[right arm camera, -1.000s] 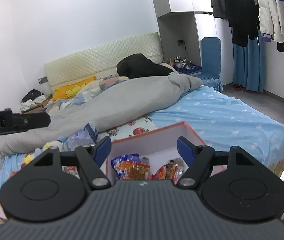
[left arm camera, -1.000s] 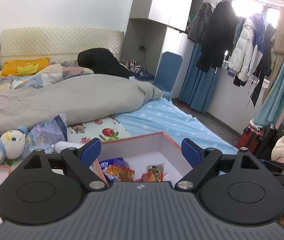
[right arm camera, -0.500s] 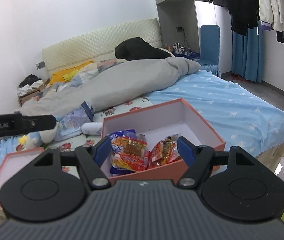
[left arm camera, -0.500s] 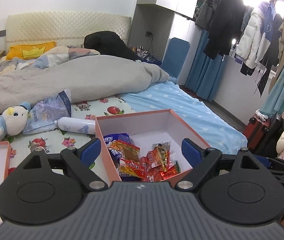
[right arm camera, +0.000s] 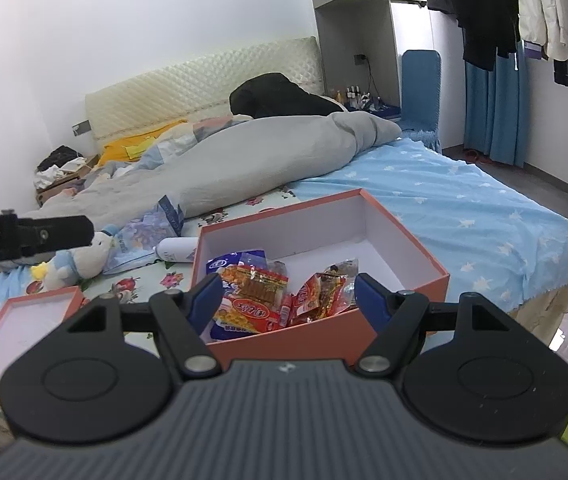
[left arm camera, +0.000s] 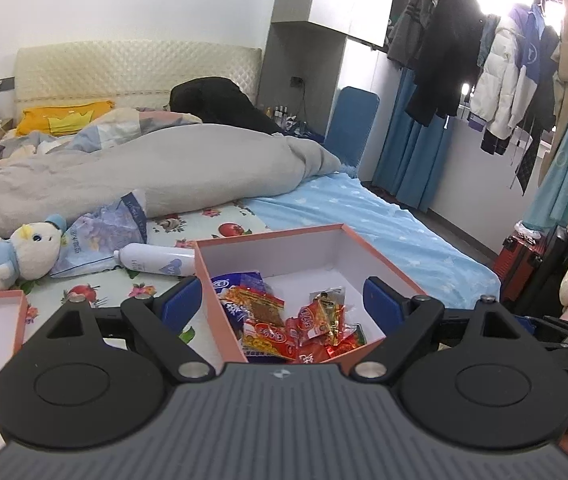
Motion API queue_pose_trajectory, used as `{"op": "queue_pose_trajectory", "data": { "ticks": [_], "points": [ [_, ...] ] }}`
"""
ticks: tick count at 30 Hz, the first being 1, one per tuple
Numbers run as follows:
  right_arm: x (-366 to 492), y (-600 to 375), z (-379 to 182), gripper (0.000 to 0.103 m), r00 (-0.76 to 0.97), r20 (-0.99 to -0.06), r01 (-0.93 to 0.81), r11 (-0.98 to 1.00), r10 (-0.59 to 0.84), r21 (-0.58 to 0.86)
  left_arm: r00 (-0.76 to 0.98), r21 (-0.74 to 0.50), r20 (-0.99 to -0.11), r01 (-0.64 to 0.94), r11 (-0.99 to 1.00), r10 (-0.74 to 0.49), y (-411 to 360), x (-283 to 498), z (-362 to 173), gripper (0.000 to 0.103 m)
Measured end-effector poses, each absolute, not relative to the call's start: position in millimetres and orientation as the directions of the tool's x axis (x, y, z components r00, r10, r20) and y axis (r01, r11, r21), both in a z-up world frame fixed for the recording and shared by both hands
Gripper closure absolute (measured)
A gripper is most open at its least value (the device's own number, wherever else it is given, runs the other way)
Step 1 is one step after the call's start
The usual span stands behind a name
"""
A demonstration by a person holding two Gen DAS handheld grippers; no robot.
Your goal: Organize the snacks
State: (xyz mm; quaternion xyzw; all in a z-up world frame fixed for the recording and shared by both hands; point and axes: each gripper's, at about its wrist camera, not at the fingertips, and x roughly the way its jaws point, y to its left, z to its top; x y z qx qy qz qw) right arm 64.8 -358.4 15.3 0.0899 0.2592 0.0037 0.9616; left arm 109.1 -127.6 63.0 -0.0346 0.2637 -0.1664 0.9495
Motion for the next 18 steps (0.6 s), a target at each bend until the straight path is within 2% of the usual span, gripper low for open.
{"op": "queue_pose_trajectory", "data": {
  "ticks": [13, 18],
  "points": [
    [62, -352, 18, 0.029, 0.866, -0.494, 0.018, 0.983, 0.077, 0.184, 0.809, -0.142, -0.501, 0.274, 0.951, -0.308, -115, 100, 60, 0.013],
    [62, -355, 19, 0.029, 0.871, -0.487, 0.027, 0.983, 0.066, 0.181, 0.816, -0.144, -0.494, 0.264, 0.954, -0.3, -114, 99, 61, 0.007]
  ]
}}
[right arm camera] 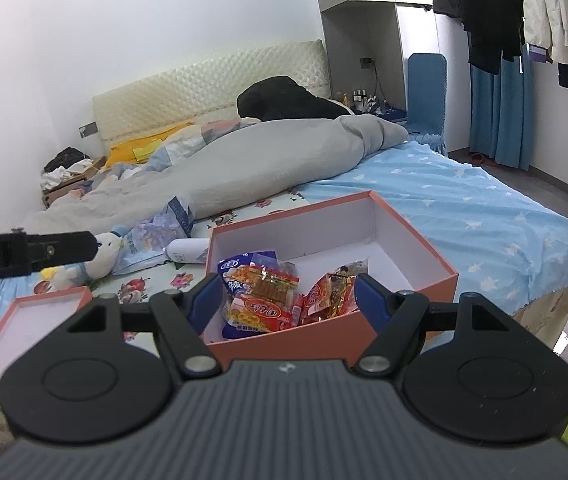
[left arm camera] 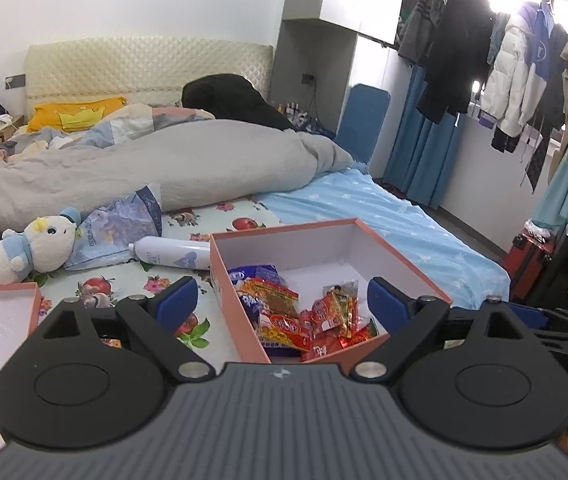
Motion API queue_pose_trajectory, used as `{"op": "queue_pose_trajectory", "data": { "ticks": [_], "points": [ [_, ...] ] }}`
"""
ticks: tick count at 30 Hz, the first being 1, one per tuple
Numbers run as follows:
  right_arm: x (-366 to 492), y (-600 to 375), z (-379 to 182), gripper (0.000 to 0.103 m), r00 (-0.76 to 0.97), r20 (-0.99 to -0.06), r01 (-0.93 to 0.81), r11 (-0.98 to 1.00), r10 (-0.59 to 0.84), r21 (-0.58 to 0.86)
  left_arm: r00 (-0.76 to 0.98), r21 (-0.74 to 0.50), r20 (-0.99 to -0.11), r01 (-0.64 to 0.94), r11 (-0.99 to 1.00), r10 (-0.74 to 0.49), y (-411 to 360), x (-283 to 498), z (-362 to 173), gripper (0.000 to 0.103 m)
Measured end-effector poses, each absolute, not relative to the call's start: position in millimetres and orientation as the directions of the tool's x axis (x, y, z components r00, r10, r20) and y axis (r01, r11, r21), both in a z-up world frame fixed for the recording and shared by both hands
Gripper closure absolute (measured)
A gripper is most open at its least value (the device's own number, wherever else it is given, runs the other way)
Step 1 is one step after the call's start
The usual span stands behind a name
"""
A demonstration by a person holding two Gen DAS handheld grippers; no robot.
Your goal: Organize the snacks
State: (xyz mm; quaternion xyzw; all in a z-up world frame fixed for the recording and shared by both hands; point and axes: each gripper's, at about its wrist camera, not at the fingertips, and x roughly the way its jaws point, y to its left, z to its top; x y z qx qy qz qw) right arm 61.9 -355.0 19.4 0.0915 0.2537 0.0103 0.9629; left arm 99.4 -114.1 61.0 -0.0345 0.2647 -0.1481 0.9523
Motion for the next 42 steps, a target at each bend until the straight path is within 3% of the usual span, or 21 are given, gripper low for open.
{"op": "queue_pose_trajectory", "data": {
  "ticks": [2, 4, 6, 19, 42],
  "points": [
    [62, -356, 19, 0.028, 0.873, -0.483, 0.021, 0.984, 0.067, 0.175, 0.81, -0.156, -0.5, 0.263, 0.952, -0.305, -114, 101, 61, 0.002],
    [62, -357, 18, 0.008, 0.87, -0.488, 0.023, 0.984, 0.067, 0.176, 0.801, -0.175, -0.506, 0.268, 0.947, -0.32, -112, 103, 61, 0.001],
    [63, -359, 16, 0.0, 0.87, -0.491, 0.043, 0.983, 0.051, 0.177, 0.802, -0.172, -0.509, 0.26, 0.95, -0.312, -113, 103, 61, 0.0],
    [64, -364, 16, 0.0, 0.867, -0.497, 0.065, 0.982, 0.034, 0.18, 0.804, -0.111, -0.538, 0.229, 0.967, -0.252, -118, 105, 58, 0.0],
    [59, -362, 22, 0.0, 0.879, -0.476, 0.059, 0.984, 0.03, 0.171, 0.807, -0.11, -0.54, 0.214, 0.971, -0.239, -116, 100, 59, 0.0]
  ]
}}
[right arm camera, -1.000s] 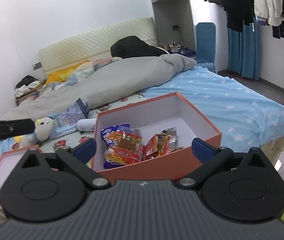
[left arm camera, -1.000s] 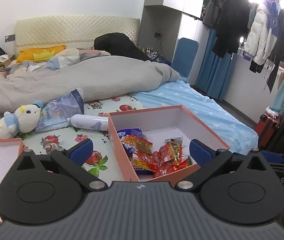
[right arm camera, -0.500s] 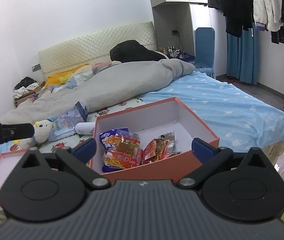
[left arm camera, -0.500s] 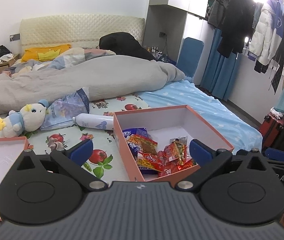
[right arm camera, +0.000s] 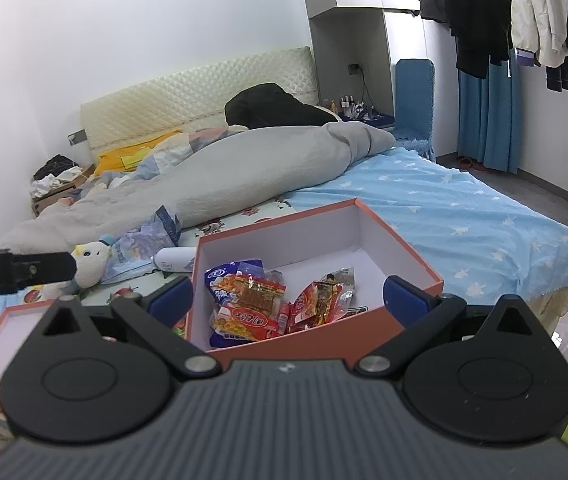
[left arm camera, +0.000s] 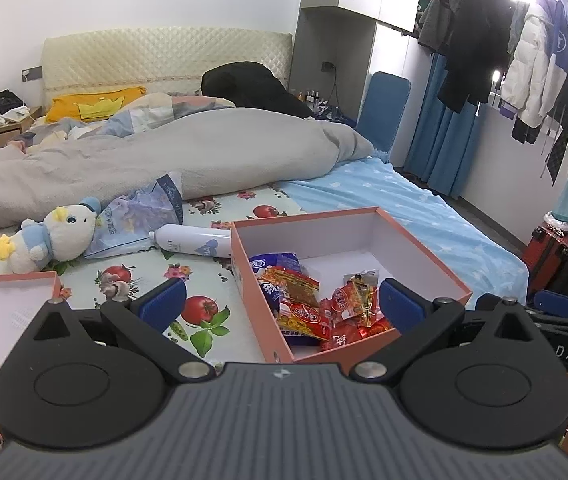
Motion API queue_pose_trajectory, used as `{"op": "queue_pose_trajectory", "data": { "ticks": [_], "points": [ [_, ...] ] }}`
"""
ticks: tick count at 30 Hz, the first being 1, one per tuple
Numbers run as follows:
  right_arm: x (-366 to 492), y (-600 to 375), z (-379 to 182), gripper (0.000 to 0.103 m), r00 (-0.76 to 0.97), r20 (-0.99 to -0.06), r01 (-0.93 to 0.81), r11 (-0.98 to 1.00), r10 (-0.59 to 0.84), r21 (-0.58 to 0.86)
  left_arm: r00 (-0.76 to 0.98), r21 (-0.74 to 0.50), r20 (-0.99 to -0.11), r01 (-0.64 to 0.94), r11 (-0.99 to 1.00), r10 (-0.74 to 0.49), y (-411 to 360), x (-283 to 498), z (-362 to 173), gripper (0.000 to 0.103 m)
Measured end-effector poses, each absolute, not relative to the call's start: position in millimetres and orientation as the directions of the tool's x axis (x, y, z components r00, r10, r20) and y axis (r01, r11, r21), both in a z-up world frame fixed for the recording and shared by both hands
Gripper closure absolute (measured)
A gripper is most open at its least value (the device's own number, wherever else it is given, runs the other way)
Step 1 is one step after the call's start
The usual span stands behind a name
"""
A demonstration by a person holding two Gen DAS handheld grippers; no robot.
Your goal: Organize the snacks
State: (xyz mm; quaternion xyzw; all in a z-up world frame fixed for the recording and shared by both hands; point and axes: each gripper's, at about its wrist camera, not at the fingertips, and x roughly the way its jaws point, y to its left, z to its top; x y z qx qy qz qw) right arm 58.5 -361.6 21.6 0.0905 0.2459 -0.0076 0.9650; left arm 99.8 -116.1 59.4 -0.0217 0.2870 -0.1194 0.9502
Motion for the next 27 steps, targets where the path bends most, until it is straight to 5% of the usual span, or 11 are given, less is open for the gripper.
{"op": "queue_pose_trajectory", "data": {
  "ticks": [27],
  "points": [
    [59.7, -358.2, 22.7, 0.0, 0.879, -0.475, 0.057, 0.985, 0.029, 0.166, 0.805, -0.114, -0.545, 0.204, 0.972, -0.233, -113.8, 100.5, 57.9, 0.0]
  ]
}}
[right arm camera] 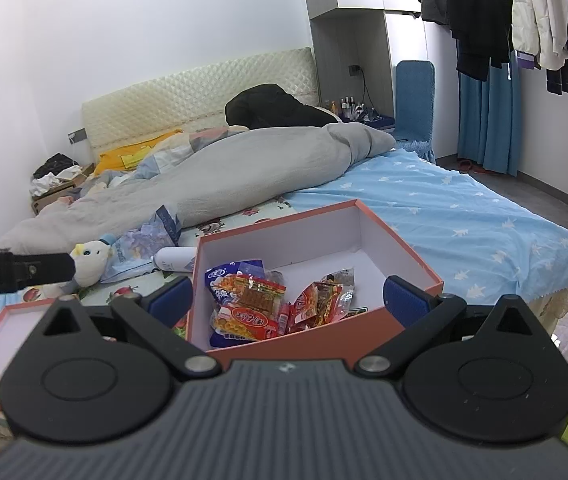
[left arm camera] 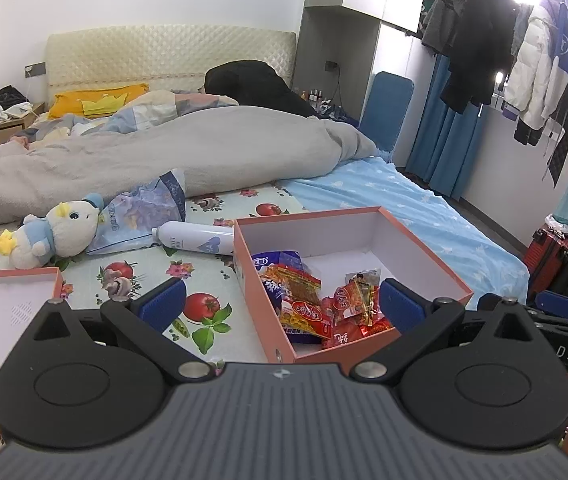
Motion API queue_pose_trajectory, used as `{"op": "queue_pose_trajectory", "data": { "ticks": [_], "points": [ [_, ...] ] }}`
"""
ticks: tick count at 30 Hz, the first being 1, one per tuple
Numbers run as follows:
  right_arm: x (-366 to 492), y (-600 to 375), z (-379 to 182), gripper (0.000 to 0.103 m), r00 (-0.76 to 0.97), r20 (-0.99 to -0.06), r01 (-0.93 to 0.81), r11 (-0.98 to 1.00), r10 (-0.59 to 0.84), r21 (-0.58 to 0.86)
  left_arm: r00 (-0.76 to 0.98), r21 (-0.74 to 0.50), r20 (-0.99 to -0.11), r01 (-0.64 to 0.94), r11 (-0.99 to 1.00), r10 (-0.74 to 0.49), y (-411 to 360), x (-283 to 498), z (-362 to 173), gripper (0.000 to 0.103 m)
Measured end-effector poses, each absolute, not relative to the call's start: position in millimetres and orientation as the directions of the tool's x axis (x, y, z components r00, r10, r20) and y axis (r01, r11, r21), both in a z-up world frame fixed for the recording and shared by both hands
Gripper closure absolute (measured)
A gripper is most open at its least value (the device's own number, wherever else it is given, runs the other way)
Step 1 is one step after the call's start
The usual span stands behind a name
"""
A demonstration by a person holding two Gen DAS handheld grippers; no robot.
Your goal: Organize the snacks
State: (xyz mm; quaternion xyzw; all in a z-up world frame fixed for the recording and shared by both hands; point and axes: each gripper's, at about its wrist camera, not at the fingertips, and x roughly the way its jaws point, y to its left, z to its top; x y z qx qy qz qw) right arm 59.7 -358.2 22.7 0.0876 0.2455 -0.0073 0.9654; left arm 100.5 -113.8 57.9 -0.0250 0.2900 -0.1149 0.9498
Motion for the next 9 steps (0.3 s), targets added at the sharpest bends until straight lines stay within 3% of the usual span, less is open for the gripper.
{"op": "queue_pose_trajectory", "data": {
  "ticks": [9],
  "points": [
    [60.5, -357.3, 22.2, 0.0, 0.877, -0.48, 0.058, 0.985, 0.028, 0.163, 0.8, -0.115, -0.552, 0.207, 0.972, -0.236, -113.1, 101.1, 59.0, 0.0]
  ]
}}
